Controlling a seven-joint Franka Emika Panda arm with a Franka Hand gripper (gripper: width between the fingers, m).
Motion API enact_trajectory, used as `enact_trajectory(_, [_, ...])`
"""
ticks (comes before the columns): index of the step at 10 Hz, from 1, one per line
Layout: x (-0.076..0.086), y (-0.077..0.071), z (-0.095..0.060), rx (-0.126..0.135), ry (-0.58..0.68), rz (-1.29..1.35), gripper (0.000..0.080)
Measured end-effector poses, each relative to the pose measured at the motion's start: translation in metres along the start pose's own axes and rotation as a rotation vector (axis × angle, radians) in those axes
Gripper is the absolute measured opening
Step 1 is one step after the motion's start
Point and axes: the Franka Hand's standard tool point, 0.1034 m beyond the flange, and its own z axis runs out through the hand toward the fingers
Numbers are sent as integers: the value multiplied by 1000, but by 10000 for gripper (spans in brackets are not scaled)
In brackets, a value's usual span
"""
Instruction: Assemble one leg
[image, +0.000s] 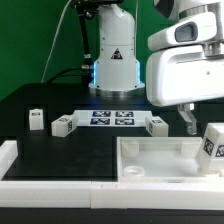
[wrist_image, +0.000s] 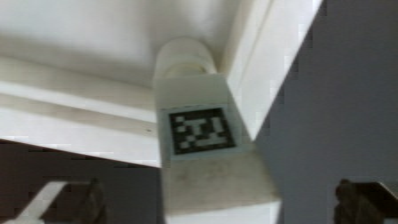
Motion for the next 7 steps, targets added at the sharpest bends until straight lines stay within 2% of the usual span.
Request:
enact_trajectory(2, [2,9,-1,31,-176,-5,649])
enact_trajectory(3, [4,7,-1,40,-244,-2,649])
enact_trajectory(7, [8,8,10,38,-225,-2,649])
